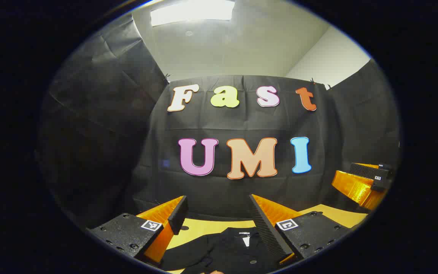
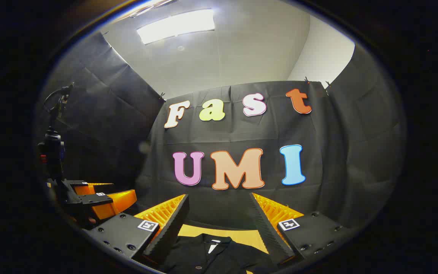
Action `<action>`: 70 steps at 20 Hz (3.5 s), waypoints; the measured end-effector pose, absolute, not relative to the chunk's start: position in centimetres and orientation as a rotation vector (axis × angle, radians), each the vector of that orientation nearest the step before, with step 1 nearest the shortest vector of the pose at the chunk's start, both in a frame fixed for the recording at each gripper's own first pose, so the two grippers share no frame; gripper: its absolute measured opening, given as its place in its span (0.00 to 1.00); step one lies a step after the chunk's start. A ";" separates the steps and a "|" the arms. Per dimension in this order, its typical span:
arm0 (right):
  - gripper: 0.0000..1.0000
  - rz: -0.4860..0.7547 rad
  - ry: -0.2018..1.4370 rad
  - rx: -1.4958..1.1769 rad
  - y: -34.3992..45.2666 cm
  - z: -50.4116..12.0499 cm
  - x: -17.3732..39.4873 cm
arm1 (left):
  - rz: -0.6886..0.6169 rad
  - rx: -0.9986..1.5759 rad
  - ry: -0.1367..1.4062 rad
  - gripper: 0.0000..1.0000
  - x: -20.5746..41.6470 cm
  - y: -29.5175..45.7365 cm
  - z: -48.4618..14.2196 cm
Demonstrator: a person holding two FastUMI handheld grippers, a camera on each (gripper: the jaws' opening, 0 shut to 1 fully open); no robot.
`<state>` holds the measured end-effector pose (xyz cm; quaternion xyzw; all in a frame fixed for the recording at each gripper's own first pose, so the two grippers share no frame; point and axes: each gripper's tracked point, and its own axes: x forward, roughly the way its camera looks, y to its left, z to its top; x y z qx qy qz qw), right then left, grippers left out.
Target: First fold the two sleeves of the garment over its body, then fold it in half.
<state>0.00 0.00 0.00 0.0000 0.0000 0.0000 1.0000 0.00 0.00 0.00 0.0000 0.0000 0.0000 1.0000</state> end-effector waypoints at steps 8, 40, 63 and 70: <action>0.99 -0.021 0.017 0.013 -0.6 -0.4 -0.1 | 0.017 0.006 0.011 0.93 -0.5 0.4 0.0; 0.98 0.043 0.072 0.045 1.0 0.0 -1.2 | 0.011 0.000 0.053 0.94 -1.5 1.8 0.9; 0.99 -0.090 0.180 -0.092 -9.9 -4.0 -0.6 | 0.033 -0.012 0.070 0.94 -1.1 0.7 -0.3; 0.99 -0.221 0.338 -0.158 -18.4 -9.2 -2.4 | 0.005 -0.014 0.082 0.94 -0.3 -2.3 -1.2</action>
